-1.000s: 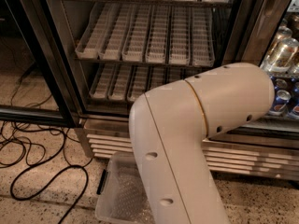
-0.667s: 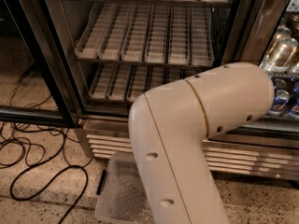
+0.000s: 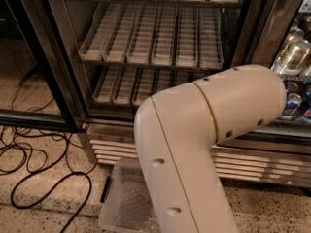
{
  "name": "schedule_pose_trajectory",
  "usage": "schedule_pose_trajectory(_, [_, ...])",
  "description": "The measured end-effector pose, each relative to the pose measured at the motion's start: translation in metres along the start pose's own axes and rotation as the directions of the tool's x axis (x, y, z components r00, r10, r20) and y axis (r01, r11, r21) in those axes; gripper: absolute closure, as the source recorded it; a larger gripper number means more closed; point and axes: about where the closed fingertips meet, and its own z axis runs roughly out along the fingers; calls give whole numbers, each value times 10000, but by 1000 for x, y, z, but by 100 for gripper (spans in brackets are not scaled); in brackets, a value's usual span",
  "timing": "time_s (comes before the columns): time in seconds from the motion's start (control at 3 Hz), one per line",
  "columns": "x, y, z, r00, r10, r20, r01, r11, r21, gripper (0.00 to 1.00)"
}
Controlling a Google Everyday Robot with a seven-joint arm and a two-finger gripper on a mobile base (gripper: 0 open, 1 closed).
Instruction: Pick water bottle from bottom shelf of fridge
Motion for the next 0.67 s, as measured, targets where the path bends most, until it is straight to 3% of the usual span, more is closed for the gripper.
schedule_pose_trajectory(0.67, [-1, 0, -2, 9998, -60, 164, 61, 10000, -49, 100])
